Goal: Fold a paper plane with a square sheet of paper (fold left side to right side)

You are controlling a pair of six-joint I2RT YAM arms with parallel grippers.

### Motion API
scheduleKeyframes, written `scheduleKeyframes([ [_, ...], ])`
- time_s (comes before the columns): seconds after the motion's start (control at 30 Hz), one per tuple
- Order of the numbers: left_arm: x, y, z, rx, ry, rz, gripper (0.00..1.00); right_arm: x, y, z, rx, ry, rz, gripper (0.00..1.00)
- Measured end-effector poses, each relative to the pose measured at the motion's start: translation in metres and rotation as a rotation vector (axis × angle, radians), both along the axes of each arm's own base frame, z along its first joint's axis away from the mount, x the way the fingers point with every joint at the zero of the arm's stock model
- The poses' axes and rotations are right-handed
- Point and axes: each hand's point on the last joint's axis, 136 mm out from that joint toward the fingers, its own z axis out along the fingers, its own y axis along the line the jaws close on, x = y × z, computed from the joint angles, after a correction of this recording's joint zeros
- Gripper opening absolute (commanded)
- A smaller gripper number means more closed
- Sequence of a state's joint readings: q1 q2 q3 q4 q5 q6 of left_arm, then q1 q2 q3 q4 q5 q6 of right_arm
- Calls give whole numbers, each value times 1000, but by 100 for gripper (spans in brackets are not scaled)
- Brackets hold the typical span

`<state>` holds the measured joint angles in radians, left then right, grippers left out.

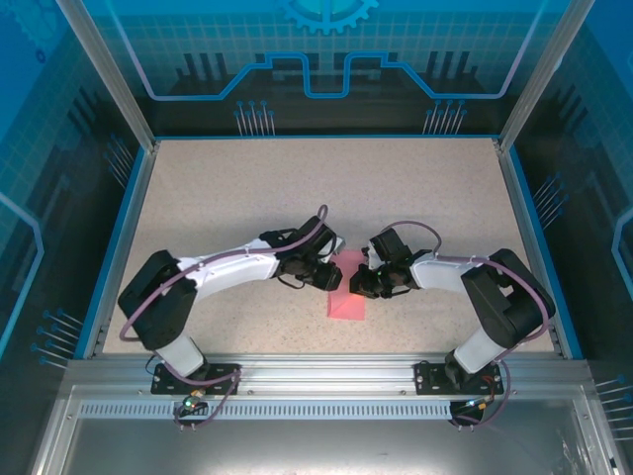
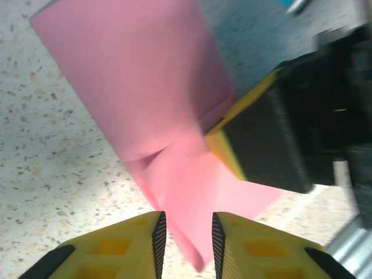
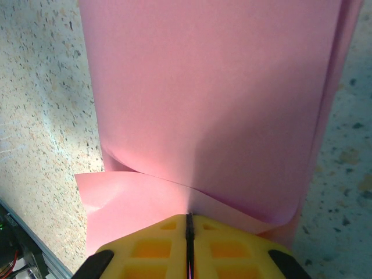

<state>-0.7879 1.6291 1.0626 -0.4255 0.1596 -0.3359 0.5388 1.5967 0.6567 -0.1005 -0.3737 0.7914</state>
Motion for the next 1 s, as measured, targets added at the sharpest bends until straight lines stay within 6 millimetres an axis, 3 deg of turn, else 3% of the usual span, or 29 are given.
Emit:
scheduleKeyframes([
  [0.1, -12, -4, 9, -75, 34, -3, 30, 0, 0, 0, 0, -1, 0, 10],
  [0.33, -44, -16, -6, -188, 205, -18, 30, 0, 0, 0, 0, 0, 0, 10],
  [0.6, -49, -29, -26, -211, 282, -30, 30, 0, 0, 0, -1, 4, 0, 10],
  [1.0, -54, -25, -52, -137, 316, -22, 31, 0, 0, 0, -3, 2, 6, 10],
])
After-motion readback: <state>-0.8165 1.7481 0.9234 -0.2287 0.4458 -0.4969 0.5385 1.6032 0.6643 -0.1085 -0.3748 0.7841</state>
